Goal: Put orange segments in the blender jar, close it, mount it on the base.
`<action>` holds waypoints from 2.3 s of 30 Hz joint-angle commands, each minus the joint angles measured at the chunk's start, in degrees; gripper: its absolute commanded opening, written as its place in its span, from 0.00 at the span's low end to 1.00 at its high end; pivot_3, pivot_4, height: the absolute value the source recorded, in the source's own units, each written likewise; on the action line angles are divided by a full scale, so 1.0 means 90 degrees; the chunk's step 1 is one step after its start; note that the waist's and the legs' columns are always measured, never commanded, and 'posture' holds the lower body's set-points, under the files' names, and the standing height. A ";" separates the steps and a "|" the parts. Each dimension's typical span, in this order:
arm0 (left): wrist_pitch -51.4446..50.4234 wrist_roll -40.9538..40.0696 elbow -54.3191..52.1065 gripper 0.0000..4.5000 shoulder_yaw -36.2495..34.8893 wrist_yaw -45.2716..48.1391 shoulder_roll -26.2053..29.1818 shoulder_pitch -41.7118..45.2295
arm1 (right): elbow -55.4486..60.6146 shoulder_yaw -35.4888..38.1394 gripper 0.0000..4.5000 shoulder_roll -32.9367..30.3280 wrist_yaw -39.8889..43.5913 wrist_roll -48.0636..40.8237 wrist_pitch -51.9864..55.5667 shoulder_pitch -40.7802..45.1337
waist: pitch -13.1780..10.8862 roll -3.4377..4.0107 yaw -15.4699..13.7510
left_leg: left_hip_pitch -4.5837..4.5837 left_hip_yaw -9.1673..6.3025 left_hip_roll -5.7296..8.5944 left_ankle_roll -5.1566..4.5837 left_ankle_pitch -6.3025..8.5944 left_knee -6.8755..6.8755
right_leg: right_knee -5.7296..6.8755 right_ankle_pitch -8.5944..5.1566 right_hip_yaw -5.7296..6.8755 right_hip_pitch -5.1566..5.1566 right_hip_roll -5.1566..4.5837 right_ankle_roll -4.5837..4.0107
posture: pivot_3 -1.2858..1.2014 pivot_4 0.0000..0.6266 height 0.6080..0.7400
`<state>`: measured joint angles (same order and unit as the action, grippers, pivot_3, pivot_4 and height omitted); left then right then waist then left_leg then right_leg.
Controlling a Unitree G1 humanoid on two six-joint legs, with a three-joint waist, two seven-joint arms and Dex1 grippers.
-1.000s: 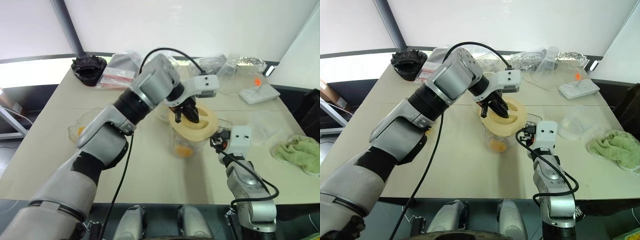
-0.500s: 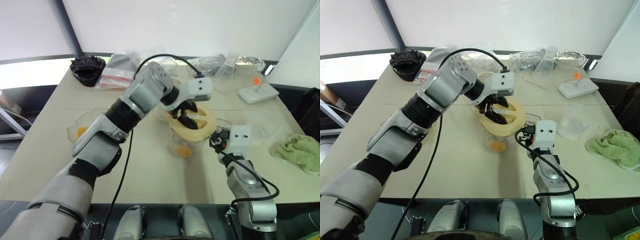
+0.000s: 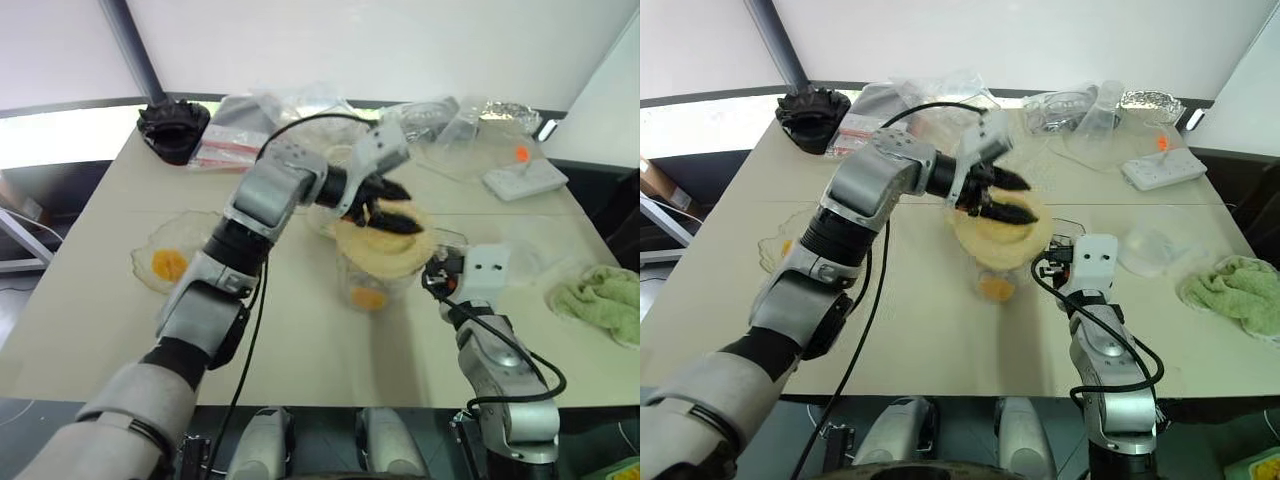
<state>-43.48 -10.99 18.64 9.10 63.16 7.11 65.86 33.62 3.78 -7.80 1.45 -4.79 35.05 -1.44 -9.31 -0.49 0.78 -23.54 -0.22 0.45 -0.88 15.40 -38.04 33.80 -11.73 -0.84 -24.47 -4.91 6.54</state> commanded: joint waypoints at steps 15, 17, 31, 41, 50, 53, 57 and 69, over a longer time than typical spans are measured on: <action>0.2162 -0.0325 -0.0738 0.77 -0.0894 -0.1069 0.1283 -0.1226 | 0.0092 0.0431 0.23 -0.0314 0.0262 -0.0239 0.0323 0.0460 | -0.0028 0.0006 -0.0061 | 0.0014 -0.0003 -0.0011 0.0007 -0.0004 0.0001 | 0.0042 -0.0004 -0.0015 -0.0008 0.0024 0.0000 | 0.52 0.24 1.00; 0.2580 -0.0258 -0.0223 0.77 -0.1226 -0.1643 0.1299 -0.0999 | 0.0131 0.0502 0.23 -0.0361 0.0290 -0.0301 0.0388 0.0484 | -0.0038 -0.0008 -0.0110 | 0.0010 -0.0004 -0.0009 0.0014 -0.0008 -0.0003 | 0.0040 -0.0002 -0.0014 -0.0007 0.0024 -0.0002 | 0.52 0.24 1.00; 0.1193 -0.1726 -0.1918 0.77 -0.1593 -0.0720 0.2822 -0.2255 | 0.0182 0.0856 0.23 -0.0901 0.0700 -0.0664 0.0853 0.0774 | -0.0052 -0.0012 -0.0036 | 0.0008 0.0004 -0.0009 0.0015 -0.0008 0.0008 | 0.0048 0.0006 -0.0013 -0.0011 0.0020 0.0013 | 0.52 0.24 1.00; 0.0097 -0.2446 -0.4183 0.77 -0.1443 -0.1559 0.2630 -0.4164 | 0.0639 0.1978 0.23 -0.1048 0.0457 -0.1401 0.2067 0.1968 | -0.0070 -0.0007 0.0005 | 0.0019 0.0010 -0.0019 0.0025 -0.0014 -0.0007 | 0.0054 0.0008 -0.0024 -0.0009 0.0029 -0.0013 | 0.52 0.24 1.00; 0.0448 -0.2346 -0.4777 0.77 -0.1031 -0.1654 0.2650 -0.4967 | 0.0464 0.2645 0.23 -0.1380 0.0058 -0.2029 0.3930 0.4588 | -0.0097 0.0037 0.0013 | 0.0016 0.0011 -0.0021 0.0048 -0.0028 -0.0007 | 0.0060 0.0014 -0.0022 -0.0017 0.0032 -0.0026 | 0.52 0.24 1.00; 0.0672 -0.2195 -0.4736 0.77 -0.0828 -0.1683 0.2594 -0.5038 | -0.0652 0.2462 0.23 -0.1902 0.0208 -0.2023 0.4188 0.5977 | -0.0110 0.0055 0.0013 | 0.0015 0.0023 -0.0019 0.0049 -0.0029 -0.0010 | 0.0055 0.0017 -0.0026 -0.0017 0.0027 -0.0029 | 0.52 0.24 1.00; 0.0793 -0.2133 -0.4712 0.77 -0.0746 -0.1824 0.2510 -0.5077 | -0.1720 0.2119 0.23 -0.2266 0.0368 -0.1918 0.4030 0.6891 | -0.0108 0.0050 -0.0001 | 0.0013 0.0024 -0.0017 0.0049 -0.0029 0.0002 | 0.0046 0.0017 -0.0020 -0.0017 0.0031 -0.0030 | 0.52 0.24 1.00; 0.0954 -0.2044 -0.5523 0.77 -0.0834 -0.2413 0.2540 -0.6093 | -0.7176 0.0610 0.23 -0.1912 0.1334 -0.0944 0.0453 0.9155 | -0.0129 0.0063 0.0216 | 0.0004 0.0072 -0.0009 0.0048 -0.0029 0.0012 | 0.0050 0.0026 -0.0038 -0.0036 0.0033 -0.0015 | 0.52 0.24 1.00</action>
<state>-36.50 -29.65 -28.67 2.68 42.04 29.51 11.80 -27.50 9.00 -25.18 12.66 -14.07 45.81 76.19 -10.46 0.07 2.72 -23.50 0.42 0.34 -0.45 15.14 -37.93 34.26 -11.49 -1.24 -24.83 -4.61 6.41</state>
